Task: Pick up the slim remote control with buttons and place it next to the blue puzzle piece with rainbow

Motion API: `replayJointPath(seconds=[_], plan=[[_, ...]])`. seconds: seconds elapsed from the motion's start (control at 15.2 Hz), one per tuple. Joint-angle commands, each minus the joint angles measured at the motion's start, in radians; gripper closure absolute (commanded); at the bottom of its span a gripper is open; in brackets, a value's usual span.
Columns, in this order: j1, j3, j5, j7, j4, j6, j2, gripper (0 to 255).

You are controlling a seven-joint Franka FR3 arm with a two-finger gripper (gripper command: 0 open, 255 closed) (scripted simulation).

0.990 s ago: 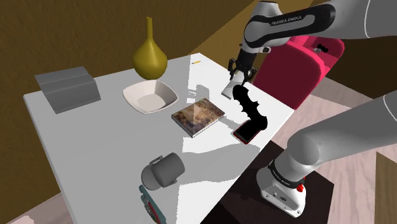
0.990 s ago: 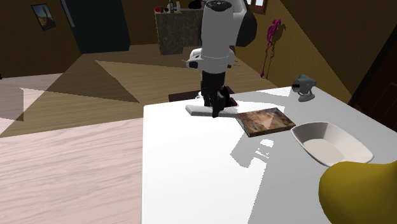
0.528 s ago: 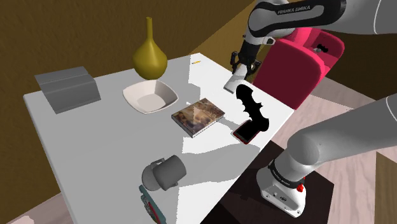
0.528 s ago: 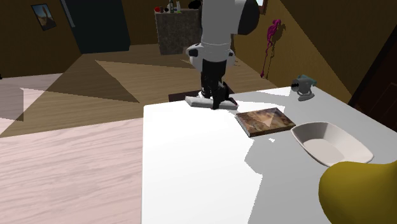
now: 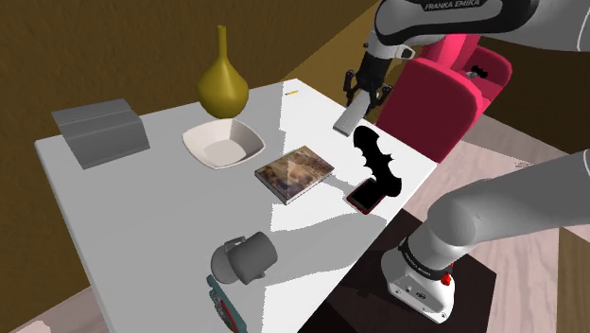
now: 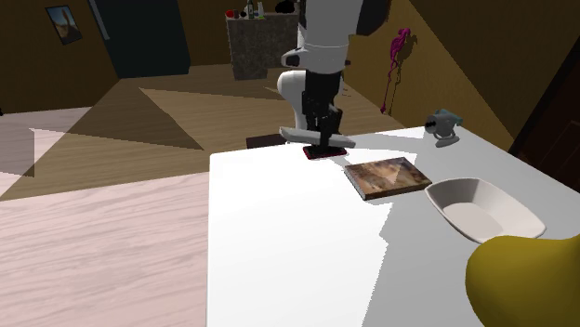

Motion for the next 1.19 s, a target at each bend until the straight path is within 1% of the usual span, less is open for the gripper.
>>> replayJointPath(seconds=[0.0,0.33,0.59,1.12], plan=[[0.016,0.024,0.014,0.033,-0.042,-0.009,-0.052,255],[0.068,0.095,0.067,0.124,-0.134,-0.044,-0.181,255],[0.118,0.159,0.12,0.203,-0.187,-0.079,-0.272,255],[0.229,0.303,0.248,0.38,-0.235,-0.148,-0.403,255]])
